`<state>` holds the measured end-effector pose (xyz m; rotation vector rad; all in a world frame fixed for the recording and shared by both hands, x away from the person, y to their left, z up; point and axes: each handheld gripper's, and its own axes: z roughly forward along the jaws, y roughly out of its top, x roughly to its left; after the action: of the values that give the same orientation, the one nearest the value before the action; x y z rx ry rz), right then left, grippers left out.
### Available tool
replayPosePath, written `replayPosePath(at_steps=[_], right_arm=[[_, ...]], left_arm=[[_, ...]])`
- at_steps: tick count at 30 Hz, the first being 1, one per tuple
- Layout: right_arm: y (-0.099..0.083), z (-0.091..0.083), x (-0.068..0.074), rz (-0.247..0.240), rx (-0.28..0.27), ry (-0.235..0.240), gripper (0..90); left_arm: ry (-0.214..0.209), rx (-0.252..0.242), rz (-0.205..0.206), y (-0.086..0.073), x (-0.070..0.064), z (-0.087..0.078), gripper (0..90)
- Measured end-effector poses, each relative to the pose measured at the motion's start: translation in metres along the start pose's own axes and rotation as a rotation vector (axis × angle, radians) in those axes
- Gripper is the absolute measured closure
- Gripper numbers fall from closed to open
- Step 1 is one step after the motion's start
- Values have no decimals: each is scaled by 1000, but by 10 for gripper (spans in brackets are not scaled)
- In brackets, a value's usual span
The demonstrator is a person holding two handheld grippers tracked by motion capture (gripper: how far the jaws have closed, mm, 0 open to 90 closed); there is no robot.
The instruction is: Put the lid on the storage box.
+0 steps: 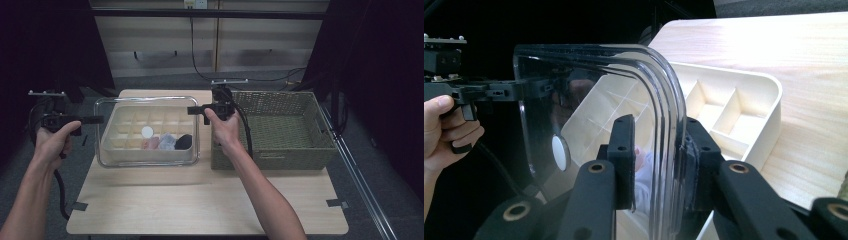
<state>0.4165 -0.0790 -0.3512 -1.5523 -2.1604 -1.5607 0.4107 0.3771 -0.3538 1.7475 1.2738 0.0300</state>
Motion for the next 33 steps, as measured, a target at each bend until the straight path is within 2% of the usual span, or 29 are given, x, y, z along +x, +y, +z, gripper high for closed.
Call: replayPosePath(at_steps=[12, 17, 19, 21, 23, 24, 30, 32, 33], right_arm=[[12, 10, -6, 9, -18, 4, 701], [16, 14, -9, 10, -15, 5, 702], [17, 15, -11, 15, -12, 6, 701], [18, 17, -13, 17, -15, 7, 701], [19, 19, -13, 23, -14, 2, 699], [20, 20, -14, 22, -12, 0, 698], [25, 25, -17, 27, -6, -7, 697], [26, 26, -19, 29, -9, -4, 697], [26, 27, -20, 33, -10, -3, 696]], left_arm=[[28, -9, -4, 20, 6, 5, 693], [9, -21, -23, 25, 12, 8, 697], [18, -19, -13, 28, 12, 9, 699], [34, -28, -26, 29, 12, 10, 697], [48, -18, -14, 31, 12, 11, 693], [49, -28, -15, 32, 13, 13, 692], [41, -20, -29, 33, 18, 17, 693], [48, -17, -21, 35, 19, 18, 693], [51, -27, -30, 36, 17, 18, 693]])
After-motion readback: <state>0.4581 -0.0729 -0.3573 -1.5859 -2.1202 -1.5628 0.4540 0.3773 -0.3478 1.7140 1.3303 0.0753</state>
